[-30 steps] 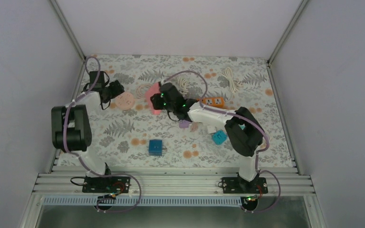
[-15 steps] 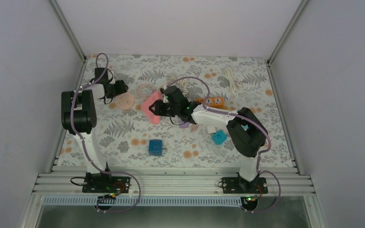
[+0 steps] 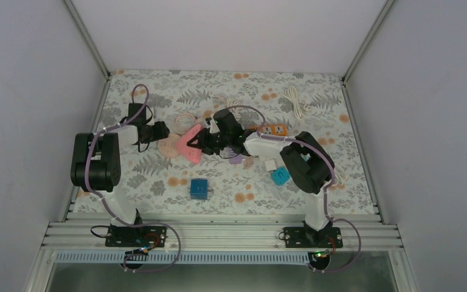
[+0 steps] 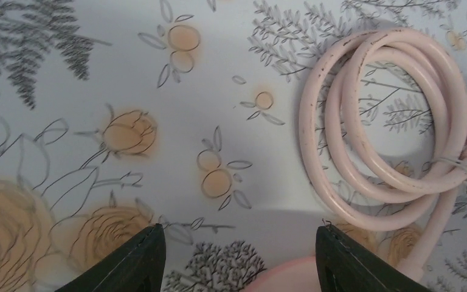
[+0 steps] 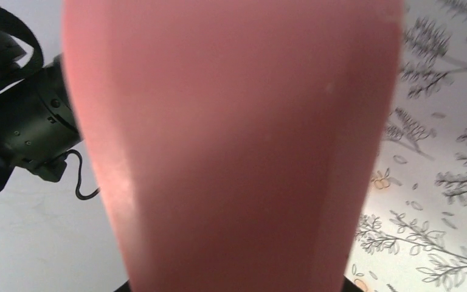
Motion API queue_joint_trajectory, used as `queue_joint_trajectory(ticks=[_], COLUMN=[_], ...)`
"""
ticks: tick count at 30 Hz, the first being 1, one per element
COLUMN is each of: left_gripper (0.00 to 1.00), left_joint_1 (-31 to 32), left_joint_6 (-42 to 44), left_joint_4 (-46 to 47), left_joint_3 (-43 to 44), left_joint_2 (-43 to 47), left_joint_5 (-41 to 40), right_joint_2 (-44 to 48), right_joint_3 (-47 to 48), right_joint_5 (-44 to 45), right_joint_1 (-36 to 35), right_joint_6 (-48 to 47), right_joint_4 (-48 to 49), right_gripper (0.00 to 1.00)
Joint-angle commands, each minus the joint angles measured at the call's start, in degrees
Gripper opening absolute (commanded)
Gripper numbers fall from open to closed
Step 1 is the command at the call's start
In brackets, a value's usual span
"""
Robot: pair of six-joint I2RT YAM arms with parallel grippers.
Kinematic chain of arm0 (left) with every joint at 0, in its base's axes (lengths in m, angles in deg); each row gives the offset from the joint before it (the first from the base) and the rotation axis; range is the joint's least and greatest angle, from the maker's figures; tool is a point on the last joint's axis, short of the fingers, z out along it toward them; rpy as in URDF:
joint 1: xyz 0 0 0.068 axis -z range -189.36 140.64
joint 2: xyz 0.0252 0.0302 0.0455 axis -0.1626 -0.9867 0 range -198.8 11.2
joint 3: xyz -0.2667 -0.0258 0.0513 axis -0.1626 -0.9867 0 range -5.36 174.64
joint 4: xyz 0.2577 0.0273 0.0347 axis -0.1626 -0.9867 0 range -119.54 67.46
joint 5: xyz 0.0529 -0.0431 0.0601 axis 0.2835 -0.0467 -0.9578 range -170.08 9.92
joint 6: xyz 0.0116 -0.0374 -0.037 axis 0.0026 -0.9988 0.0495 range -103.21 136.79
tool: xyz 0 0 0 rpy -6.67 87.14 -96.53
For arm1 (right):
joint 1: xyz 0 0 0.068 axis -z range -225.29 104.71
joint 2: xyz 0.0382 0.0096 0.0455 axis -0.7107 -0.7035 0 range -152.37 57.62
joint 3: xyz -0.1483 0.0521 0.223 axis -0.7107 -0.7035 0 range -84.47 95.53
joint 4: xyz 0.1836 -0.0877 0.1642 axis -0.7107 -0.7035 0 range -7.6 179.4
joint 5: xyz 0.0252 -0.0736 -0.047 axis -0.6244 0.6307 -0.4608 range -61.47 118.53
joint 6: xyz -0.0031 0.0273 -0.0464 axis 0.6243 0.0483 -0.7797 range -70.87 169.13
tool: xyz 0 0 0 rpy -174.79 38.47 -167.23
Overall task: Insert the plug
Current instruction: Move the socket to the center of the board.
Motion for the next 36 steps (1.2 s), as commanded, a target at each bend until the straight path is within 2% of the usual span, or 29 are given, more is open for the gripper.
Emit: queue_joint_trajectory(ticks=[1, 8, 14, 25, 36], left_gripper=[0.62, 0.65, 0.64, 0.52, 0.46], left_joint_1=[-0.2, -0.2, -0.3, -0.3, -0.6], left_joint_6=[-0.4, -2.6, -7.5, -12.0, -12.4], left_joint_4=[-0.8, -1.4, -1.5, 0.4, 1.5], left_joint_3=[-1.1, 0.4, -4.5, -14.1, -15.8], left_joint_2=[2.0, 7.7, 13.0, 19.9, 19.2], left_joint_5=[-2.5, -1.2, -2.5, -1.8, -4.2], right_joint_2=[-3.0, -6.5, -10.8, -15.8, -16.5], right_joint_3=[3.4, 9.5, 14.5, 18.2, 17.9], right_joint_5=[-8.0, -13.8, -18.7, -22.2, -21.5], right_joint_1=[-0.2, 2.2, 3.7, 5.1, 5.3], right_joint_6=[4.6, 2.8, 0.8, -2.3, -0.3], right_joint_4=[3.9, 0.9, -1.3, -4.6, -0.5], right_gripper=[0.22, 0.22, 0.22, 0.22, 0.21])
